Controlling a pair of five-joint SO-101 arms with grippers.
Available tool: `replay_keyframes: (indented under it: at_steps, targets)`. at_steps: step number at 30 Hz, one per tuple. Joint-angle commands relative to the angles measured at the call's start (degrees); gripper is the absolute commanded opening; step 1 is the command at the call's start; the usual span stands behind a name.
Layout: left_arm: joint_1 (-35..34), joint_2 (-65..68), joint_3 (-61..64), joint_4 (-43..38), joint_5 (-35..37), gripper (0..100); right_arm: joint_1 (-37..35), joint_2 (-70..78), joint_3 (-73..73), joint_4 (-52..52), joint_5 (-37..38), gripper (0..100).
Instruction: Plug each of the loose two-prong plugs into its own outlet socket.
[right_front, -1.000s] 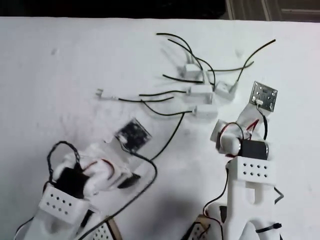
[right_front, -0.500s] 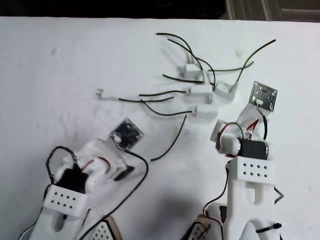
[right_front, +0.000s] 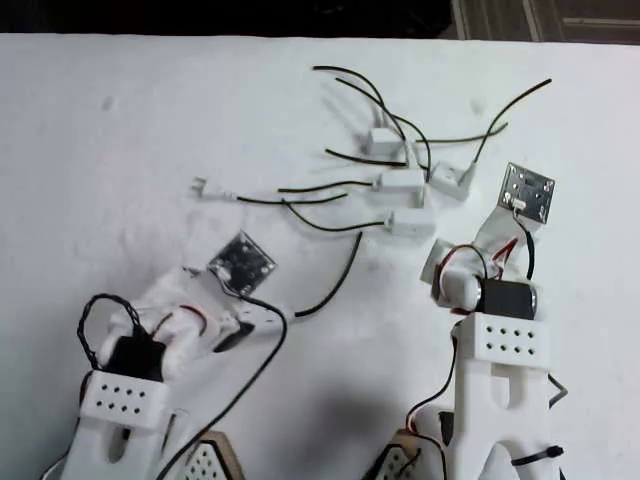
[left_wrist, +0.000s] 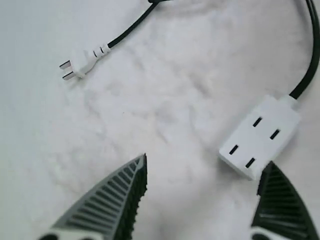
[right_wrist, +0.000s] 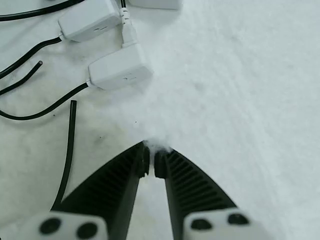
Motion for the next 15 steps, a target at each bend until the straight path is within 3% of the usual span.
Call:
replay_keyframes:
  at_steps: [1,8,15]
  targets:
    - [1.5,0.4,-0.8,-0.7,-2.9,37,-2.1,0.1,-0.1,-0.7,-0.3,2.0]
    - [2.5,4.5,-10.7,6.8,-3.3,37,-3.6,-0.3,1.0,-0.9,-0.2,2.0]
    - [3.3,26.7,-21.0,7.0,-3.5,37,-3.5,-0.2,1.0,-0.9,-0.2,2.0]
